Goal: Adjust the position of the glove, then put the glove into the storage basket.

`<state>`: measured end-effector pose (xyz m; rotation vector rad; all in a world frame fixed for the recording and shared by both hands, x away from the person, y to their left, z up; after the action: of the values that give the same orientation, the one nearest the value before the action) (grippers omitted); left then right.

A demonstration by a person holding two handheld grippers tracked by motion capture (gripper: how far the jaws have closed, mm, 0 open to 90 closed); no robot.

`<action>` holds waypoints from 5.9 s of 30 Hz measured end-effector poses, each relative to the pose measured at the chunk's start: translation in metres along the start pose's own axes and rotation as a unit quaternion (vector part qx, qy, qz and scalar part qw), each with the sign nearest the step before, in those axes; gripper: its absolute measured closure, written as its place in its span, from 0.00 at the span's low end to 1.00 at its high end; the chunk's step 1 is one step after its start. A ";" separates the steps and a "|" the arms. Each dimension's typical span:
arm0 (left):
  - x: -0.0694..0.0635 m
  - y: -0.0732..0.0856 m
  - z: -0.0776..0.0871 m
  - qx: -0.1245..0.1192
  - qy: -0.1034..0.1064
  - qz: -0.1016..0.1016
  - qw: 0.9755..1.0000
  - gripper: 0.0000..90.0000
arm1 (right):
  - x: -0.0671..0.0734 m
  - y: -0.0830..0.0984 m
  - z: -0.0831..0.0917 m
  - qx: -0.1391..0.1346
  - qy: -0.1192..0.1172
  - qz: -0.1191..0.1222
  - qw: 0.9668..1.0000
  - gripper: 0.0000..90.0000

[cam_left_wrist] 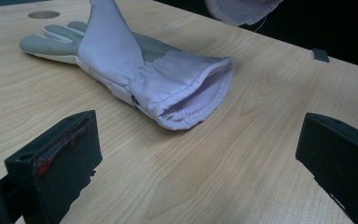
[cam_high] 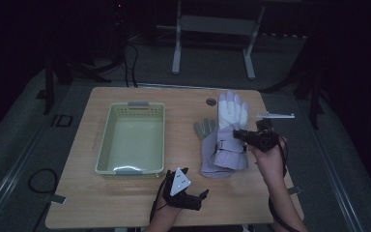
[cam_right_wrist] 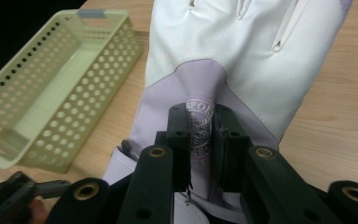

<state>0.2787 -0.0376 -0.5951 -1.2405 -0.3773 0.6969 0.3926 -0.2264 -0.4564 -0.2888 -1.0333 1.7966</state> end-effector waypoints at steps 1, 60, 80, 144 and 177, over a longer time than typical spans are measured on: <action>0.000 0.000 0.000 0.000 0.000 0.000 1.000 0.00 | 0.004 0.000 -0.001 0.001 -0.001 -0.001 1.000 0.87; -0.001 -0.005 0.001 -0.006 0.043 0.029 0.999 0.00 | -0.026 0.043 -0.038 0.031 -0.055 0.186 0.980 0.19; 0.006 -0.105 -0.029 0.024 0.063 0.023 0.997 0.00 | -0.051 0.039 -0.012 0.005 -0.049 0.203 0.978 0.33; 0.077 -0.066 -0.110 0.214 0.067 0.178 0.958 0.80 | -0.048 0.064 -0.079 0.105 -0.077 0.093 0.987 0.90; 0.110 -0.142 -0.016 0.207 0.066 0.125 0.968 0.81 | 0.040 -0.006 -0.052 0.045 -0.097 0.154 0.982 0.90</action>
<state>0.4087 0.0015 -0.4769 -0.9348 0.0397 0.8537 0.4094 -0.1645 -0.4734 -0.2302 -1.0843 2.1789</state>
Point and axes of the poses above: each handheld gripper's, and its own axes: z roughly backward along the jaws, y roughly out of its underside, x roughly to its left, the point moved 6 cm from there along -z, roughly forward along the jaws, and after that the axes turned 3 degrees about -x, right-handed, at the moved point
